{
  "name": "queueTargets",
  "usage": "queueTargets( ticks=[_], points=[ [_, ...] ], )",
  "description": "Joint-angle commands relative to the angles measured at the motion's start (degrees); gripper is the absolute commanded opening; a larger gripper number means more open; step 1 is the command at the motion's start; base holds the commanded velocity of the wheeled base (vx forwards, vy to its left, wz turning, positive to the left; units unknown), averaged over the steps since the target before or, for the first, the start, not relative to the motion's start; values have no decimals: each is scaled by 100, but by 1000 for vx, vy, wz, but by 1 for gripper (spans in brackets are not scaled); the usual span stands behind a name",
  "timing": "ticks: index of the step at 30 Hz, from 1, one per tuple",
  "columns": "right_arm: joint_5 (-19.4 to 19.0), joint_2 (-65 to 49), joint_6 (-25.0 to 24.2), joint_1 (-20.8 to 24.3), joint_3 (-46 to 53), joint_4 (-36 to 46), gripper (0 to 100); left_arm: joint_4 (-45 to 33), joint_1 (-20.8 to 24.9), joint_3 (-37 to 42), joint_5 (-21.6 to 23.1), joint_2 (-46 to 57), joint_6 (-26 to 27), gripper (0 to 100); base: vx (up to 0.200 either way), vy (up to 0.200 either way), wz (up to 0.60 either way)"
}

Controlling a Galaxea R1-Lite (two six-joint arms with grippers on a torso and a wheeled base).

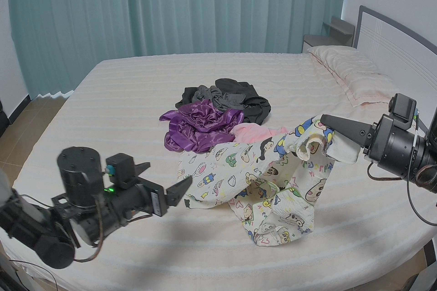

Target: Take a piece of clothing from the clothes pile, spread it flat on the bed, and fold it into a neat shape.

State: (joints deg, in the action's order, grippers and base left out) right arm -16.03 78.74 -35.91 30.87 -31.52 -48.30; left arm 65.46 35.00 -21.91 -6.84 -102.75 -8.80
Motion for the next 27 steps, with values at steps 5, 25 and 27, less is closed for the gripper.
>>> queueTargets(
  ticks=[5, 25, 27],
  points=[
    [-32, 247, -249, -46, -170, -127, 0, 1830, 1158, -701, -670, -3198, -614, 100, 0, 0, 0],
    [-5, 151, -258, -46, -302, -180, 0, 2269, 306, -2696, -1601, -4648, -491, 100, 0, 0, 0],
    [3, 124, -267, -54, -319, -171, 0, 2243, 218, -2969, -1610, -4868, -482, 100, 0, 0, 0]
  ],
)
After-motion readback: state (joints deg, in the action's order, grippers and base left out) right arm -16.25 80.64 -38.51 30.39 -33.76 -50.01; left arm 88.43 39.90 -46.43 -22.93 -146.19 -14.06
